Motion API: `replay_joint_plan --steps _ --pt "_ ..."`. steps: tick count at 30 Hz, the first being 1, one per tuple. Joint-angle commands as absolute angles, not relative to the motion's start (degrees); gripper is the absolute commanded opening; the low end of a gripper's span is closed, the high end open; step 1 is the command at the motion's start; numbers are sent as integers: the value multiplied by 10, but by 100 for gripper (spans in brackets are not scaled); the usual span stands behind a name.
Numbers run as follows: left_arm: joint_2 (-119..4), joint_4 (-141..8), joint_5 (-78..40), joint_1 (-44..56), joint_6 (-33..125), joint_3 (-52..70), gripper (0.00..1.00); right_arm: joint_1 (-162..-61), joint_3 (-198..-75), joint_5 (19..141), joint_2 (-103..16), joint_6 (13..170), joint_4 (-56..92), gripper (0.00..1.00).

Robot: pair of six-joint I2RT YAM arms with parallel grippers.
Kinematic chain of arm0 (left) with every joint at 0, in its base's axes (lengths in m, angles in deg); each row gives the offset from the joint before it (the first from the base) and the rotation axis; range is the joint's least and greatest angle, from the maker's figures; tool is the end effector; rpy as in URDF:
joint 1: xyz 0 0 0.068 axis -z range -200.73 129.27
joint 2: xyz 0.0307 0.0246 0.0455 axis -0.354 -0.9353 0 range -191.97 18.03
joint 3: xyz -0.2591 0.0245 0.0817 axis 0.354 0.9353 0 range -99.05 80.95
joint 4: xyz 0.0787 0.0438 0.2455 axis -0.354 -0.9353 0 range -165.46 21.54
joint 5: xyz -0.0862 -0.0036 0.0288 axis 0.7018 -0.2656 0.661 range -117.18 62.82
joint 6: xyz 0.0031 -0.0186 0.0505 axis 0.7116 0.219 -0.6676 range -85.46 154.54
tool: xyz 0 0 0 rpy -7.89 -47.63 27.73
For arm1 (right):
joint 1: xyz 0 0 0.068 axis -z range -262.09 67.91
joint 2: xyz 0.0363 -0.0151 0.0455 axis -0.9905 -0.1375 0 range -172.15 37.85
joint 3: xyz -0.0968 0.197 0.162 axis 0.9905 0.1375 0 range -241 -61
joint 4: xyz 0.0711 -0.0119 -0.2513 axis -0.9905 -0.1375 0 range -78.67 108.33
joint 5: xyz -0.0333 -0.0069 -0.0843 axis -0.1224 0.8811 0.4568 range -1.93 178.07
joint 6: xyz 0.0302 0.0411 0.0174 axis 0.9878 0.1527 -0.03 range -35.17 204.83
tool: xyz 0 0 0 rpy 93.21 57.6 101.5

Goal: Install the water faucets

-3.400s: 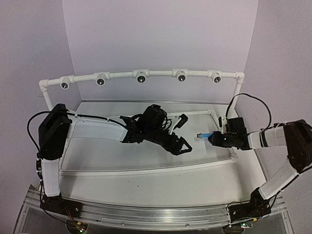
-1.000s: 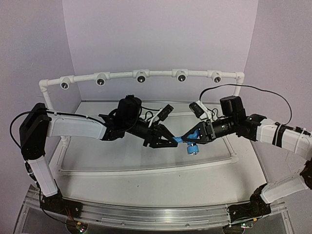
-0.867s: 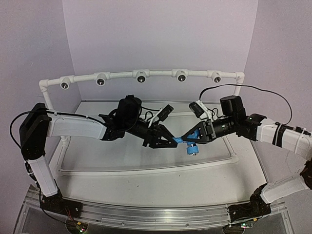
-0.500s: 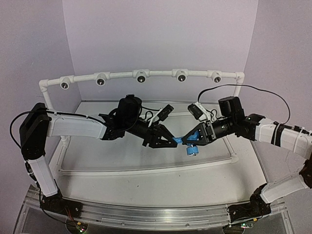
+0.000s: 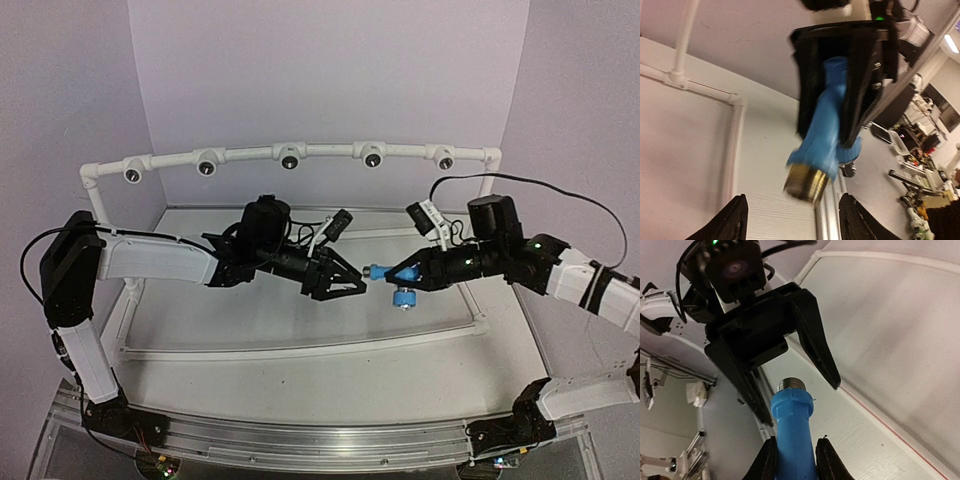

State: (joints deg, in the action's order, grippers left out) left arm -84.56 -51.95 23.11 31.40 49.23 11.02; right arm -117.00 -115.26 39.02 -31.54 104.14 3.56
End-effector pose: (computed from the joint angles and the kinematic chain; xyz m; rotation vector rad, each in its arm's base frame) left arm 0.2295 -0.3398 0.2625 1.2794 1.6289 -1.5735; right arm 0.2008 0.1728 0.3061 -0.8553 2.0561 1.4420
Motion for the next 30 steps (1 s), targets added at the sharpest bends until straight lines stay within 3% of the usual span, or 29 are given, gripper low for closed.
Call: replay_joint_plan --steps 1,5,13,26,30 --pt "-816 -518 65 303 508 129 67 -1169 -1176 691 -212 977 -33 0" --pt "-844 -520 27 306 534 126 67 -1169 -1196 886 -168 881 -79 0" --pt "-945 -564 8 370 465 56 76 -1198 -1279 1160 -187 702 -103 0" --pt "-1108 -764 -68 438 266 -129 76 -1246 -1290 1288 -234 448 33 0" --pt "-1135 -768 -75 442 263 -145 75 -1316 -1249 1400 -267 325 176 0"
